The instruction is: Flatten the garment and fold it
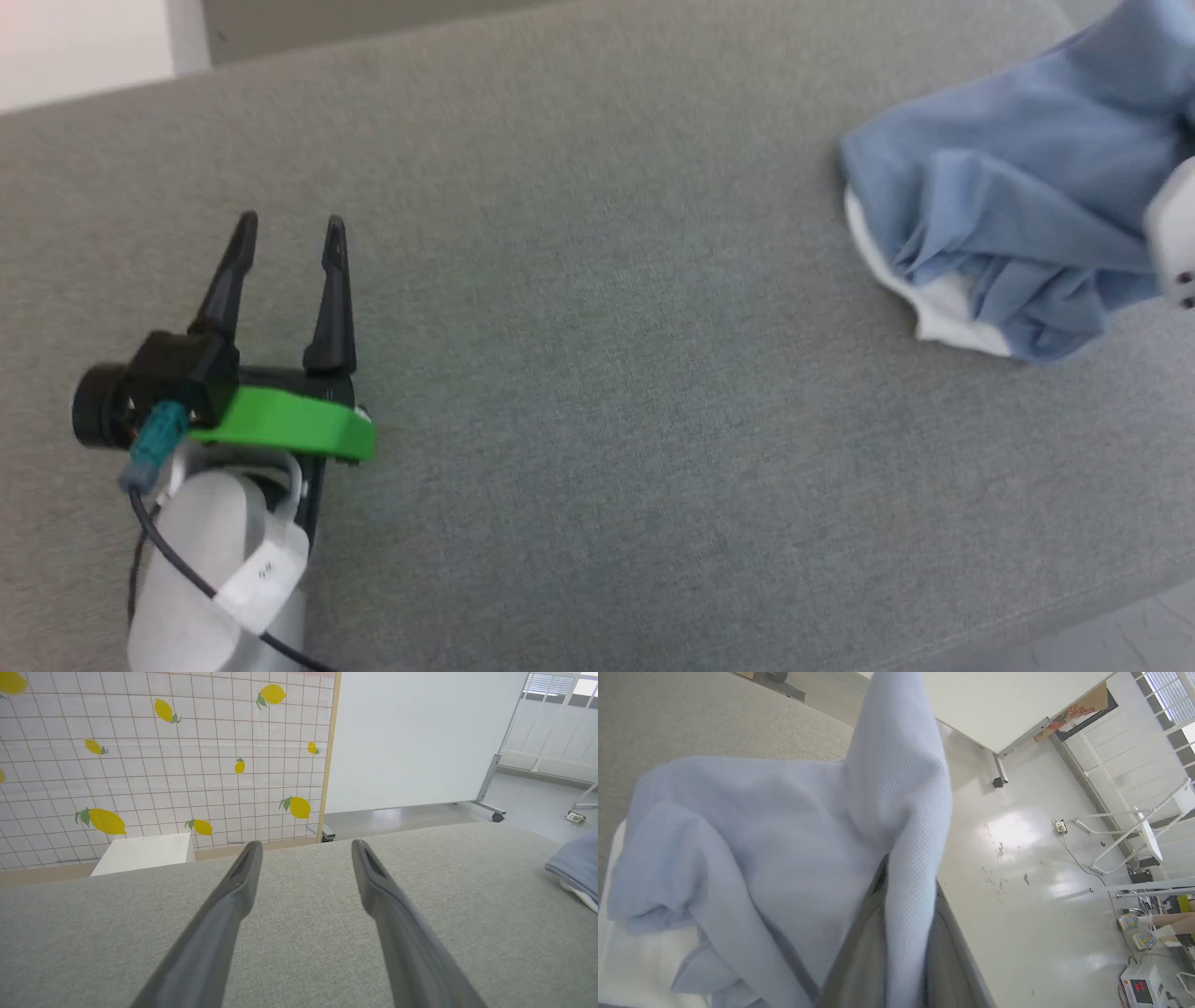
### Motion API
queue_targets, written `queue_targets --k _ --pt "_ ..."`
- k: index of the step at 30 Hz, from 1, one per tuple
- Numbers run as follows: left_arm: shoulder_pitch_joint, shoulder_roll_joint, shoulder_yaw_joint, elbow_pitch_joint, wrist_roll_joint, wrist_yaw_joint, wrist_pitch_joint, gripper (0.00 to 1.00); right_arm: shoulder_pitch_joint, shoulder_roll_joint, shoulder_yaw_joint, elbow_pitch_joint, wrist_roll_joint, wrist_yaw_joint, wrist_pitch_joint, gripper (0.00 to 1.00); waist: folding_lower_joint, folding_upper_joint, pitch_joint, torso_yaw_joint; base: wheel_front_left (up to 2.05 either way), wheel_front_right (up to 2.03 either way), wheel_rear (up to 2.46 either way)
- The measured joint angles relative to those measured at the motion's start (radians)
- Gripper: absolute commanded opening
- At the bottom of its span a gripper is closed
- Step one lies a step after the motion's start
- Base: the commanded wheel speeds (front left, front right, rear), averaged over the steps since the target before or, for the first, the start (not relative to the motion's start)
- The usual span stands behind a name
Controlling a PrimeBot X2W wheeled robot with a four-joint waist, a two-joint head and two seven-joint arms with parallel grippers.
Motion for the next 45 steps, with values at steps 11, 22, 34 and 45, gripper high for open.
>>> queue_targets --k 11,22,34,45 --pt "-0.032 0.026 -0.024 -0.024 0.015 0.000 0.017 1.00 -0.109 0.050 -0.291 0.189 -0.197 0.000 -0.133 0.00 0.0001 0.0000 0.141 0.017 0.00 0.00 0.00" --pt "-0.016 0.006 -0.042 0.035 0.004 0.001 0.007 1.00 -0.094 0.099 -0.431 0.242 -0.248 0.000 -0.280 1.00 0.0000 -0.0001 0.087 0.084 0.00 0.00 0.00" --pt "0.091 -0.053 -0.062 0.109 -0.053 0.005 0.001 1.00 0.157 0.148 -0.389 0.057 -0.010 0.000 -0.399 1.00 -0.0002 -0.0001 -0.121 0.155 0.00 0.00 0.00" --pt "0.150 -0.071 -0.081 0.145 -0.089 0.005 -0.002 1.00 0.502 0.333 -0.282 -0.369 0.106 0.000 -0.455 1.00 -0.0002 -0.0001 -0.269 0.275 0.00 0.00 0.00"
